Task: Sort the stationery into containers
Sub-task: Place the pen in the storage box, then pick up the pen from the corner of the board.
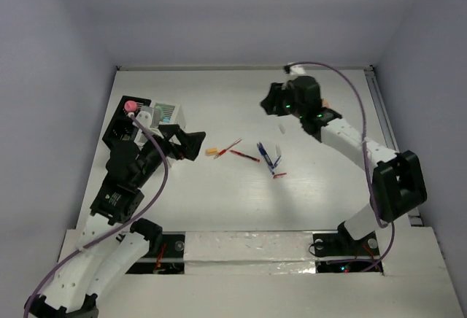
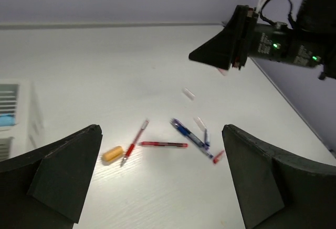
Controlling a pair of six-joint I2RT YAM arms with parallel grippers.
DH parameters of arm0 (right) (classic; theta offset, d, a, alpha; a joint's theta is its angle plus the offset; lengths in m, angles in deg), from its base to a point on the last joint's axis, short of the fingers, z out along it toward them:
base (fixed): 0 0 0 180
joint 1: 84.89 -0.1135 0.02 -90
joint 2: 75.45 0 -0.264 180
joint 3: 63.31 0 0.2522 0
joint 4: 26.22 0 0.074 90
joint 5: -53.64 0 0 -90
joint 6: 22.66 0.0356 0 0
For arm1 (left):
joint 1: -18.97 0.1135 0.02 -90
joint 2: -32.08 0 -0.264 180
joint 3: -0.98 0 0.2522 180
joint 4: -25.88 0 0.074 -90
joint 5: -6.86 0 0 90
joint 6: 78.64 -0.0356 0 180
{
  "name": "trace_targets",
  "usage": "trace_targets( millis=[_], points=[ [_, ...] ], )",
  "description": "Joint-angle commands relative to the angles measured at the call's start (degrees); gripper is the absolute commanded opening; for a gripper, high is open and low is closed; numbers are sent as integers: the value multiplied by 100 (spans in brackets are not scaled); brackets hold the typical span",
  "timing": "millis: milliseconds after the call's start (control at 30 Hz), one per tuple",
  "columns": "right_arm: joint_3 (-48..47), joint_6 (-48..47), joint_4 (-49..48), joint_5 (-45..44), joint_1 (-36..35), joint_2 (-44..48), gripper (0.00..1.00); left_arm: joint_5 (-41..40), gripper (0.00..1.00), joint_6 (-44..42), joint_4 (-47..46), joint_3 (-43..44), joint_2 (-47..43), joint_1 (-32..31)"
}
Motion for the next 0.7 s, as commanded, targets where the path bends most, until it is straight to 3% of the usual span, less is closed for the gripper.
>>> trace_targets(
  millis=[0,100,300,667],
  points=[
    [249,-119,1300,-974,1333,231,57,944,99,576,-873,-70,187,32],
    [-119,-259,1829,-1135,2368,-311,68,980,99,480,-735,78,389,32],
    [-1587,-628,2497,-853,3435,-1833,72,858,99,5,-497,150,583,32],
    [-4128,-1508,3844,-413,3568,-3873,72,989,99,-162,-497,70,697,321]
  ],
)
